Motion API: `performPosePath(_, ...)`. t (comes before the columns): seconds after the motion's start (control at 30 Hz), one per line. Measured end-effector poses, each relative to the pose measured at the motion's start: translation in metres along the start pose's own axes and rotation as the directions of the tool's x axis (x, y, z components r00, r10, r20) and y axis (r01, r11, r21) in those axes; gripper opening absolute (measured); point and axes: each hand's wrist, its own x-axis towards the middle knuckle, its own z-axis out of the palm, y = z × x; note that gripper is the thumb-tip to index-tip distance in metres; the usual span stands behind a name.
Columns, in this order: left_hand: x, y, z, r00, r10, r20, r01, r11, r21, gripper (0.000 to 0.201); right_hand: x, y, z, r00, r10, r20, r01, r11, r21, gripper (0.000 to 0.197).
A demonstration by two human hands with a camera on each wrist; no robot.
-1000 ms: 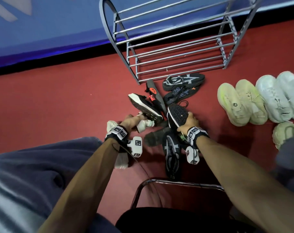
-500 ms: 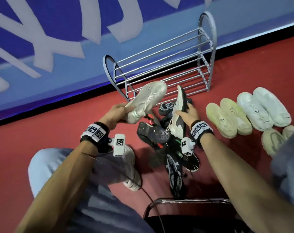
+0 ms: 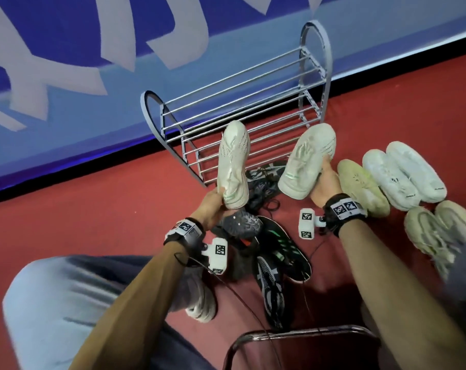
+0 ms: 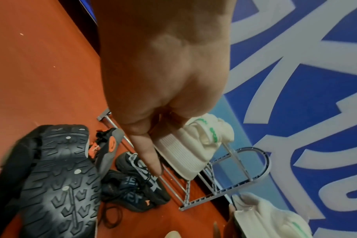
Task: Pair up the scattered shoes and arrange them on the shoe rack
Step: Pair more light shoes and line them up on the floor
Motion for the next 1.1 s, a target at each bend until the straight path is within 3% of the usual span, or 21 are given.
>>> performPosePath(0.23, 0.045, -0.031, 0.009, 0.993, -0.089, -0.083, 0.087, 0.996, -0.027, 0.034, 0.025, 0.033, -0.006, 0.999, -0.030, 0.039, 0.035, 0.988, -0.150, 0.068)
performPosePath(0.3, 0.058, -0.045, 0.017, 0.983, -0.127, -0.135, 0.124, 0.992, -0.033, 0.033, 0.036, 0.050, -0.010, 0.998, -0.052, -0.019, 0.047, 0.976, -0.212, 0.075)
performPosePath(0.4, 0.071, -0.076, 0.025, 0.954, -0.251, -0.165, 0.243, 0.968, -0.065, 0.030, 0.049, 0.075, -0.022, 0.985, -0.070, -0.157, -0.003, 0.907, -0.421, 0.083)
performPosePath(0.5, 0.074, -0.116, 0.028, 0.929, -0.340, -0.149, 0.359, 0.925, 0.124, 0.035, 0.040, 0.103, -0.041, 0.987, -0.049, -0.153, -0.062, 0.764, -0.642, 0.062)
performPosePath(0.57, 0.075, -0.137, 0.031, 0.944, -0.281, -0.173, 0.329, 0.847, 0.417, 0.039, 0.033, 0.130, -0.062, 0.990, -0.012, -0.139, -0.099, 0.637, -0.765, 0.052)
performPosePath(0.67, 0.083, -0.142, 0.033, 0.973, -0.165, -0.164, 0.232, 0.666, 0.709, 0.036, 0.026, 0.169, -0.094, 0.986, 0.029, -0.165, -0.159, 0.481, -0.862, 0.055)
performPosePath(0.8, 0.096, -0.129, 0.043, 0.971, -0.101, -0.216, 0.237, 0.500, 0.833, 0.053, 0.028, 0.182, -0.109, 0.983, 0.098, -0.154, -0.180, 0.391, -0.903, 0.057)
performPosePath(0.87, 0.097, -0.130, 0.054, 0.975, 0.029, -0.222, 0.182, 0.471, 0.863, 0.069, 0.036, 0.176, -0.106, 0.979, 0.124, -0.162, -0.197, 0.359, -0.912, 0.048)
performPosePath(0.93, 0.093, -0.132, 0.064, 0.983, 0.100, -0.153, 0.101, 0.399, 0.911, 0.076, 0.043, 0.172, -0.103, 0.977, 0.133, -0.167, -0.204, 0.359, -0.911, 0.043)
performPosePath(1.03, 0.096, -0.129, 0.070, 0.983, 0.103, -0.154, 0.103, 0.386, 0.917, 0.073, 0.049, 0.169, -0.098, 0.971, 0.112, -0.210, -0.238, 0.404, -0.883, 0.048)
performPosePath(1.1, 0.101, -0.123, 0.068, 0.983, 0.076, -0.165, 0.135, 0.299, 0.945, 0.074, 0.052, 0.171, -0.096, 0.962, 0.079, -0.260, -0.269, 0.424, -0.865, 0.048)
